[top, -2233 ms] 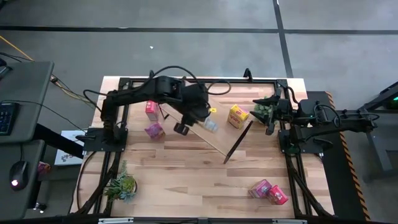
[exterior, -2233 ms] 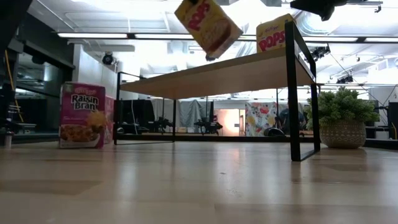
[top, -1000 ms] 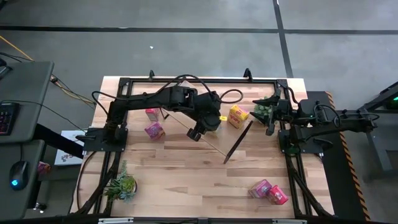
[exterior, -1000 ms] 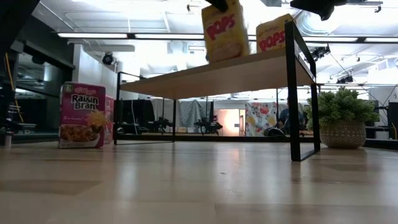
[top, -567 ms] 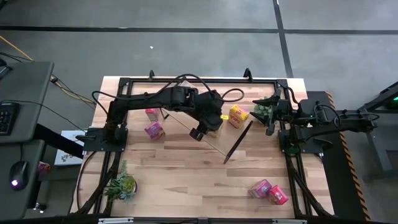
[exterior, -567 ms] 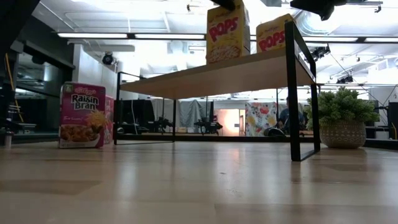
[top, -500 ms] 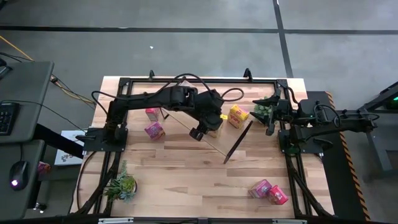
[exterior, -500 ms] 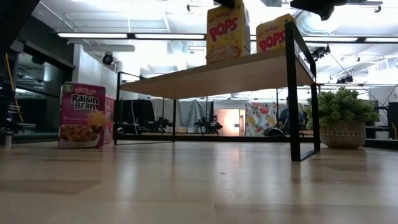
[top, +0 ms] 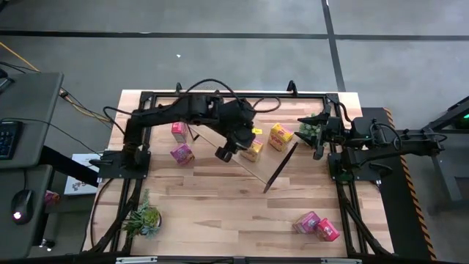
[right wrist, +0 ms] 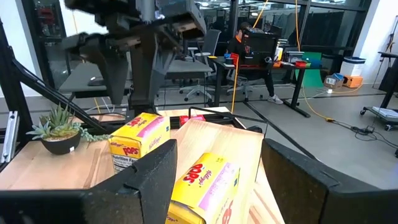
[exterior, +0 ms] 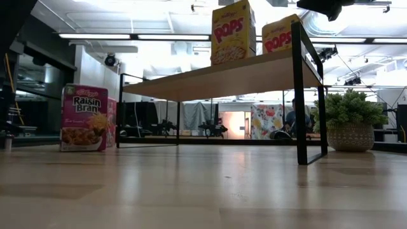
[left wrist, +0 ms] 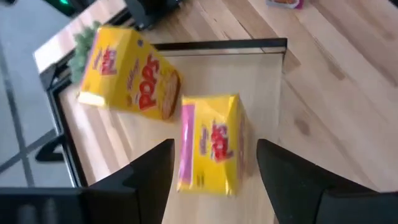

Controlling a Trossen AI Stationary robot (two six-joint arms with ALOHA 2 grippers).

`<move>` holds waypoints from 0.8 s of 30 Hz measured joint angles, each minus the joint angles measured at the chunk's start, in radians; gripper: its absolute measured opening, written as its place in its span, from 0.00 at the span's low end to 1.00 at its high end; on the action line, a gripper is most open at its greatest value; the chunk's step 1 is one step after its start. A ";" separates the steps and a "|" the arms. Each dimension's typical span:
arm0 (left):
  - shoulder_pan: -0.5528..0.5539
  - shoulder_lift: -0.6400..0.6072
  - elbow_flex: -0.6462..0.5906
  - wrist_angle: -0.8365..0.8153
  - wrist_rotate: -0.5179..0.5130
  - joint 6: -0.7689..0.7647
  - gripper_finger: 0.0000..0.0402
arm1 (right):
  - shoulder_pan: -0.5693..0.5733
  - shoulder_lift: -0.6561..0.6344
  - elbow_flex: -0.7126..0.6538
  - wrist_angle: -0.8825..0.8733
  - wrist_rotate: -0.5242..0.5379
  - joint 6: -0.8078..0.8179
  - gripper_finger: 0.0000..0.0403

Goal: Stack cereal on shelf
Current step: Put the yellow cereal box on the shelf

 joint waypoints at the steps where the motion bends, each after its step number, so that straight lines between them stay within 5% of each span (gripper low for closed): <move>1: 0.003 -0.018 -0.010 -0.011 0.000 -0.014 0.53 | 0.000 0.000 0.000 0.000 0.000 0.000 0.56; 7: 0.067 -0.159 -0.149 0.035 0.027 -0.156 0.35 | 0.000 -0.001 0.000 0.000 0.000 -0.001 0.56; 12: 0.095 -0.348 -0.512 0.318 0.068 -0.218 0.05 | 0.000 -0.001 0.000 -0.008 -0.001 -0.003 0.56; 19: 0.085 -0.579 -1.143 0.966 0.057 -0.405 0.01 | 0.000 -0.001 0.000 -0.030 -0.006 -0.001 0.56; 24: 0.063 -0.598 -1.392 1.301 0.038 -0.590 0.00 | 0.000 -0.001 0.000 -0.045 -0.005 -0.002 0.56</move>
